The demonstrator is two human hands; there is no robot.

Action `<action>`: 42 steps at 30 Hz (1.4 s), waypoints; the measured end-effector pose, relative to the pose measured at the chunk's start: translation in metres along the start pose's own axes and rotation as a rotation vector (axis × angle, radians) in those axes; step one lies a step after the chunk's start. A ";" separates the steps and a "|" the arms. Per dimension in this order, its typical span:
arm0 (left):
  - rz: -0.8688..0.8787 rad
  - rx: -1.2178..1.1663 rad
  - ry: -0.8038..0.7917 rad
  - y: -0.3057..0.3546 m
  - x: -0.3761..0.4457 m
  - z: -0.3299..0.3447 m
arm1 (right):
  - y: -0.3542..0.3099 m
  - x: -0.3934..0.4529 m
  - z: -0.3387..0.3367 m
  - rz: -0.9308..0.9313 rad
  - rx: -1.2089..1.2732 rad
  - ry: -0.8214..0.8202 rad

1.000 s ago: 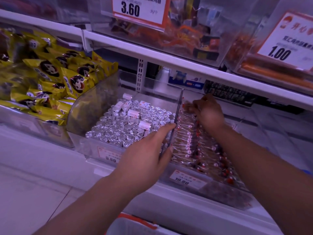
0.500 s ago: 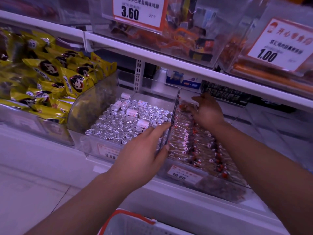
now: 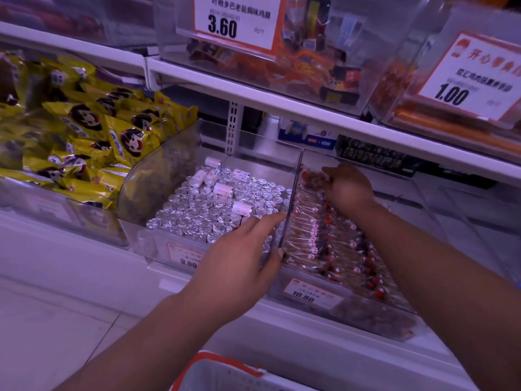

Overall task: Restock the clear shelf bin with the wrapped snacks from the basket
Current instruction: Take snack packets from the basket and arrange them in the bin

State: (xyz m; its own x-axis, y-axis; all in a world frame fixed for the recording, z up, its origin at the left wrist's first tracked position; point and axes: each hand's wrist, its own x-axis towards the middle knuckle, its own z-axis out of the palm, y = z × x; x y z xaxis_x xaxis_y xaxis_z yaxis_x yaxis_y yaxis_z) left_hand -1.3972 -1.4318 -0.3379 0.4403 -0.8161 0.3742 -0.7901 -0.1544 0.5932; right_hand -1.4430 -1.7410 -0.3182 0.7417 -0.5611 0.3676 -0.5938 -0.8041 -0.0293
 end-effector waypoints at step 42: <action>0.301 0.095 0.158 0.000 -0.057 -0.017 | -0.094 -0.235 -0.061 -0.113 0.819 0.274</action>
State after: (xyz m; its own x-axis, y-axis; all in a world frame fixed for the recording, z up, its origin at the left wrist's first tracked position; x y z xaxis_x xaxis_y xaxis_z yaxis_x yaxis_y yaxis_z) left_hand -1.4147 -1.3754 -0.3470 0.2360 -0.7376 0.6327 -0.9276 0.0230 0.3729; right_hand -1.5807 -1.5218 -0.3457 0.6193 -0.4866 0.6162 -0.0316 -0.7996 -0.5997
